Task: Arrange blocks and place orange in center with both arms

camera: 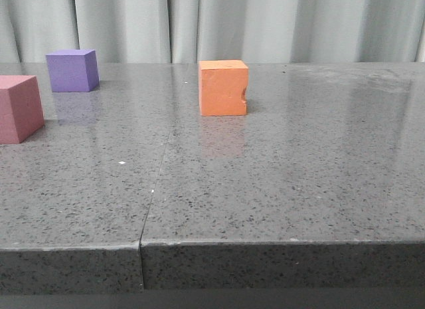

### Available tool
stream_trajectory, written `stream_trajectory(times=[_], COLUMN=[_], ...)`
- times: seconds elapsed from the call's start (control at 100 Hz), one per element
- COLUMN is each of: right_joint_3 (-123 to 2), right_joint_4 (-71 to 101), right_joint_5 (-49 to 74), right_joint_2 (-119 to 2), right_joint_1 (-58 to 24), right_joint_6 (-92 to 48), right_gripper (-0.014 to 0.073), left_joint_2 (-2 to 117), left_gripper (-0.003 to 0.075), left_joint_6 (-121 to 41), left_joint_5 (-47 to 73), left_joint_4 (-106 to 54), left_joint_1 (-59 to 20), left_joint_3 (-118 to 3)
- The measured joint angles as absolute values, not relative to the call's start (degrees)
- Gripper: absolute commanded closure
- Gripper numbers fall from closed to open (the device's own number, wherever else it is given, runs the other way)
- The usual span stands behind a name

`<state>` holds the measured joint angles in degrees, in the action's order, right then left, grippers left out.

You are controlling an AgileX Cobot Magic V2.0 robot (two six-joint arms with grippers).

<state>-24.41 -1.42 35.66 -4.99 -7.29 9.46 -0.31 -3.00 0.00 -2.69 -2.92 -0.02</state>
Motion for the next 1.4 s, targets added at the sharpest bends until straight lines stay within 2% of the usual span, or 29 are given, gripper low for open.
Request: stream_trajectory(times=[0.24, 0.43, 1.23, 1.31, 1.4], right_joint_3=[-19.16, -19.16, -19.16, -19.16, -19.16], right_joint_4=[-1.42, -1.42, -1.42, -1.42, -1.42], right_joint_5=[30.71, 30.09, 29.95, 29.95, 29.95], right_joint_2=[-2.67, -2.67, -2.67, -2.67, -2.67], right_joint_1=[-7.29, -7.29, -7.29, -7.29, -7.29], right_joint_6=[9.46, 9.46, 9.03, 9.03, 9.03], right_gripper=[0.0611, 0.0611, 0.0611, 0.0611, 0.0611], left_joint_2=[-0.31, 2.73, 50.72, 54.43, 58.17], left_gripper=[0.0741, 0.0741, 0.0736, 0.0694, 0.0568], left_joint_6=[-3.0, -3.0, -3.0, -3.0, -3.0], left_joint_5=[0.0, 9.19, 33.43, 33.79, 33.92], left_joint_4=[-7.22, -9.07, -6.69, -6.69, -6.69], left_joint_1=[-2.92, -2.92, -2.92, -2.92, -2.92], left_joint_3=[-0.02, -5.31, -46.44, -49.47, -52.55])
